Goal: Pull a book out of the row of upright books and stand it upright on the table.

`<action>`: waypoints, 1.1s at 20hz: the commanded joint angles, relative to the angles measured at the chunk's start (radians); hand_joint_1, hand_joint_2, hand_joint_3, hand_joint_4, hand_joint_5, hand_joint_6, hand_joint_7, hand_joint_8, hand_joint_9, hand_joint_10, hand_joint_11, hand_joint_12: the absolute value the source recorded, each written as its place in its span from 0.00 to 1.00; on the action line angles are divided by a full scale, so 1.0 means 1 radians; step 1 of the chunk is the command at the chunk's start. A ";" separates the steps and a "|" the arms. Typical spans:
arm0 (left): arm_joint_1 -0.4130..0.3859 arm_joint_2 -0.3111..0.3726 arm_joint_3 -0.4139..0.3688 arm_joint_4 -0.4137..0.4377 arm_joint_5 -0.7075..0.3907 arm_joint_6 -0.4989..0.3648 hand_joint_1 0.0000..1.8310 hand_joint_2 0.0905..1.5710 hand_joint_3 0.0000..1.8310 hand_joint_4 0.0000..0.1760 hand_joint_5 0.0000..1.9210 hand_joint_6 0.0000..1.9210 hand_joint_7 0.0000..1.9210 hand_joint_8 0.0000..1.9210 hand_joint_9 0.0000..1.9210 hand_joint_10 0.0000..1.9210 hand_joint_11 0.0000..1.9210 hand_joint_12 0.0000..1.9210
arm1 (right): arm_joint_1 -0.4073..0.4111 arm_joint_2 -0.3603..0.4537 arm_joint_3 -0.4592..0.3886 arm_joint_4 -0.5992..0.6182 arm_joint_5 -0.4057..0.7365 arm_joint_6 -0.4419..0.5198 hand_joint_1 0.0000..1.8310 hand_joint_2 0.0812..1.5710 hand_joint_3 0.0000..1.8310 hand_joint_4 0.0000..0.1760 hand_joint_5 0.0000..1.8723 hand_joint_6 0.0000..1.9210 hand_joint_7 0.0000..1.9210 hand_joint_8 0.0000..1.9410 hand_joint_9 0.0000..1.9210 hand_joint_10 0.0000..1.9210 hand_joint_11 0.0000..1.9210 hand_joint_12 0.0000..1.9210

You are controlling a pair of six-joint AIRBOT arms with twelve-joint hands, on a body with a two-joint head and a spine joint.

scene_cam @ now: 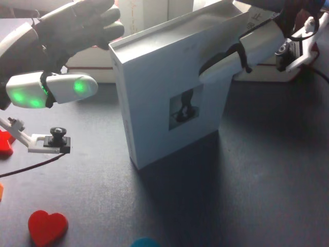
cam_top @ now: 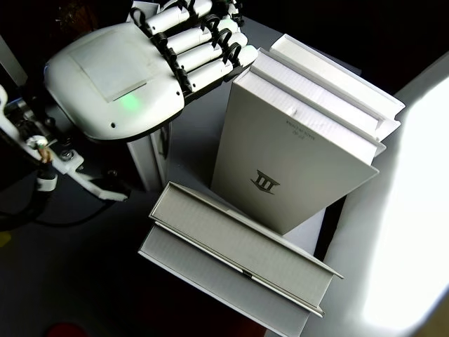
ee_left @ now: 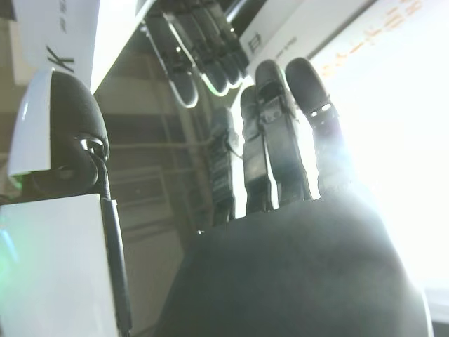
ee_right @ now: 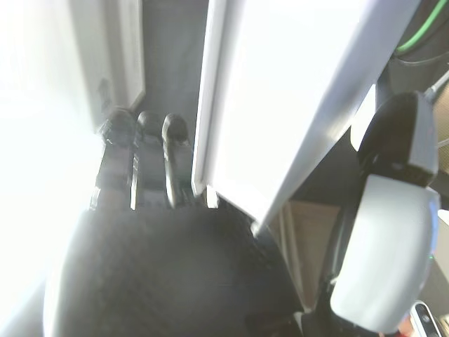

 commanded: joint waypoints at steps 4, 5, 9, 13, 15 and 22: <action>0.002 0.008 -0.005 -0.059 -0.115 -0.011 0.52 0.53 0.00 0.21 0.16 0.00 0.22 0.00 0.27 0.01 0.00 0.78 | -0.010 0.061 -0.046 0.063 0.026 0.017 0.34 0.41 0.00 0.99 0.00 0.00 0.00 0.00 0.00 0.00 0.03 0.02; 0.014 0.013 -0.010 -0.072 -0.122 -0.011 0.52 0.53 0.00 0.21 0.16 0.00 0.22 0.00 0.27 0.01 0.00 0.78 | -0.017 0.075 -0.055 0.076 0.037 0.017 0.34 0.41 0.00 0.99 0.00 0.00 0.00 0.00 0.00 0.00 0.03 0.02; 0.031 0.027 -0.019 -0.102 -0.136 -0.011 0.52 0.53 0.00 0.07 0.14 0.00 0.19 0.00 0.26 0.01 0.00 0.78 | -0.039 0.159 -0.091 0.162 0.078 0.005 0.37 0.46 0.00 0.97 0.00 0.00 0.00 0.00 0.00 0.00 0.00 0.21; 0.044 0.050 -0.035 -0.121 -0.149 -0.011 0.49 0.53 0.00 0.09 0.13 0.00 0.16 0.00 0.20 0.00 0.00 0.74 | -0.056 0.236 -0.138 0.259 0.137 -0.046 0.33 0.40 0.00 0.98 0.00 0.00 0.00 0.00 0.00 0.00 0.00 0.46; 0.047 0.055 -0.039 -0.131 -0.159 -0.011 0.49 0.53 0.00 0.28 0.13 0.00 0.16 0.00 0.21 0.01 0.00 0.72 | -0.063 0.281 -0.175 0.299 0.171 -0.086 0.40 0.40 0.00 0.98 0.00 0.00 0.00 0.00 0.00 0.00 0.00 0.39; 0.051 0.085 -0.060 -0.164 -0.202 -0.011 0.52 0.50 0.00 0.82 0.09 0.01 0.18 0.01 0.26 0.03 0.00 0.70 | -0.166 0.457 -0.322 0.502 0.399 -0.238 0.48 0.51 0.01 0.87 0.00 0.00 0.00 0.00 0.00 0.00 0.00 0.50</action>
